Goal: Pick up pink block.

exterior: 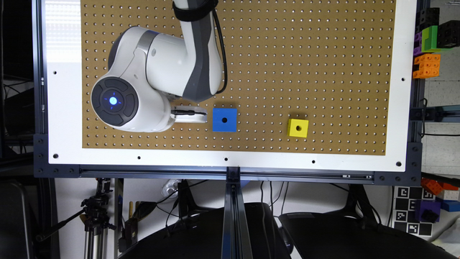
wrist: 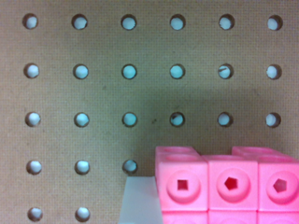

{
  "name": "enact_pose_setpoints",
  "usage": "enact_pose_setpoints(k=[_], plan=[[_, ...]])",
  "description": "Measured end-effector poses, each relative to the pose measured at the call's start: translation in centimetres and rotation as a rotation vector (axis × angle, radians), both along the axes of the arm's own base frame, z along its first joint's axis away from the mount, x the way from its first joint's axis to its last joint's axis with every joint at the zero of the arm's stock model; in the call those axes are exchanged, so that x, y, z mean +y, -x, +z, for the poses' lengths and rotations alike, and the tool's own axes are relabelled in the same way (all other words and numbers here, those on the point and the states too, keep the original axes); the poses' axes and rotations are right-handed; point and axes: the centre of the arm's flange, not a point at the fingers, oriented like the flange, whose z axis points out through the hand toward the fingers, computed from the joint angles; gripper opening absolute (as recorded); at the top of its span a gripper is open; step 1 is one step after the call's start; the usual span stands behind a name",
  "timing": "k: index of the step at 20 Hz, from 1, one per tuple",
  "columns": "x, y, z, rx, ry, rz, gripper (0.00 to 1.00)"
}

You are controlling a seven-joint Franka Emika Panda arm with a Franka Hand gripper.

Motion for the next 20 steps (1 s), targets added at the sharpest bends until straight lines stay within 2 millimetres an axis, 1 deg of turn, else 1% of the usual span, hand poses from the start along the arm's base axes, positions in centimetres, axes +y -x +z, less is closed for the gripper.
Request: enact_pose_setpoints(k=[3, 5, 8, 12, 15, 18, 20], plan=[[-0.1, -0.1, 1.5, 0.002, 0.001, -0.001, 0.0], [-0.2, -0.1, 2.9, 0.006, 0.002, -0.001, 0.0], [-0.2, -0.1, 5.6, 0.012, 0.003, 0.0, 0.0], [-0.2, 0.0, 8.3, 0.013, 0.006, 0.001, 0.0], [-0.2, 0.1, 9.7, 0.012, 0.007, 0.002, 0.0], [-0.1, 0.3, 11.6, 0.012, 0.009, 0.002, 0.0], [-0.1, 0.3, 12.2, 0.012, 0.01, 0.002, 0.0]])
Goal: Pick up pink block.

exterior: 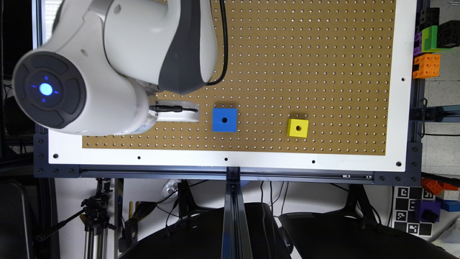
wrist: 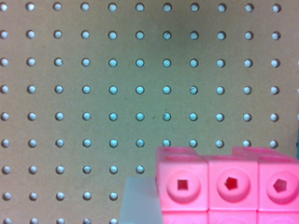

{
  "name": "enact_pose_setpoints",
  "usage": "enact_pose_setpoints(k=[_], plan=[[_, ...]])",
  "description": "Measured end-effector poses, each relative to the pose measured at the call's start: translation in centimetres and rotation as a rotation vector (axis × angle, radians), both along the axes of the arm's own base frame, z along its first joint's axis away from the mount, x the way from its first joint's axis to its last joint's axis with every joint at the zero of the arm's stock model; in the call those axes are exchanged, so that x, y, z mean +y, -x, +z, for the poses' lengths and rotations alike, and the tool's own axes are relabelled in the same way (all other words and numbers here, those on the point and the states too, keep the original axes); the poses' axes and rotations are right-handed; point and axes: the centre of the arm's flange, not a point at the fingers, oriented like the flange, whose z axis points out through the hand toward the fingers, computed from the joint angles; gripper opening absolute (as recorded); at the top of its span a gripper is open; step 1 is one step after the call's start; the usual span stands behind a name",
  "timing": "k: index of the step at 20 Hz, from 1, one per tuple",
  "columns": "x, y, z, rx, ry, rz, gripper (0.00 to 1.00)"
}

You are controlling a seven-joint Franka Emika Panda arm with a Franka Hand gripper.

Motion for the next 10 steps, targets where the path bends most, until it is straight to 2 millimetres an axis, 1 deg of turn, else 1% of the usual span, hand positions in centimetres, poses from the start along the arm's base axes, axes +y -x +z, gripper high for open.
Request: enact_pose_setpoints(k=[5, 10], plan=[[0.0, 0.0, 0.0, 0.0, 0.0, 0.0, 0.0], [0.0, 0.1, 1.3, -0.006, 0.003, 0.0, 0.0]])
